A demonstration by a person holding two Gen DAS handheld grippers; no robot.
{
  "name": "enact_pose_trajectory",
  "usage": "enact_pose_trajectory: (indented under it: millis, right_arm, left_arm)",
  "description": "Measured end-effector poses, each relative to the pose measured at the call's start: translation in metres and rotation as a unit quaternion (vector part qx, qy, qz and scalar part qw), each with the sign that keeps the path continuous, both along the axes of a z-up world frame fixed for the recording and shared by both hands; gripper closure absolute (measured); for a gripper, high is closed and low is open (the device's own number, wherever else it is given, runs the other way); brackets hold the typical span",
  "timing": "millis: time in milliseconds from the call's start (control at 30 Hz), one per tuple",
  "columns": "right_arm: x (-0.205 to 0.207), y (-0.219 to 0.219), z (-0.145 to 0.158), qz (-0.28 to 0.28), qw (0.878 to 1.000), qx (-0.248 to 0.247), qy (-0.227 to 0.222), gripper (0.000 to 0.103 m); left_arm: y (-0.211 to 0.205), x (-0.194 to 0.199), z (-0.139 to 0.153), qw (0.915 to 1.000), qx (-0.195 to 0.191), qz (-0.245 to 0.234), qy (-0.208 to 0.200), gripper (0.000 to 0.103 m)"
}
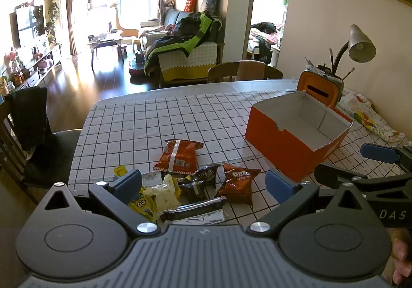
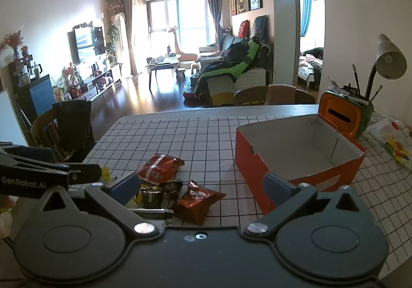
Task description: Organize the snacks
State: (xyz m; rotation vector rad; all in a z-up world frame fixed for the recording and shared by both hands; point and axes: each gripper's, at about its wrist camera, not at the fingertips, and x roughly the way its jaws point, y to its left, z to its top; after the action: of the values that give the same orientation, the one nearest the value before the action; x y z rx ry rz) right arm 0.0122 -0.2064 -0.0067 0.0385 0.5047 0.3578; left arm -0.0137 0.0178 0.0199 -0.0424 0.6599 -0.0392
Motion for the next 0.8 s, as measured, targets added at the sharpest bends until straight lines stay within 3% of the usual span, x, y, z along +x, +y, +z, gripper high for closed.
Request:
enact_pose_trajectory:
  millis: [800]
  right_arm:
    - [0.003, 0.008, 0.004, 0.003, 1.000, -0.016, 0.007, 0.000]
  left_arm:
    - [0.010, 0.000, -0.005, 0.9997, -0.023, 0.008, 0.006, 0.000]
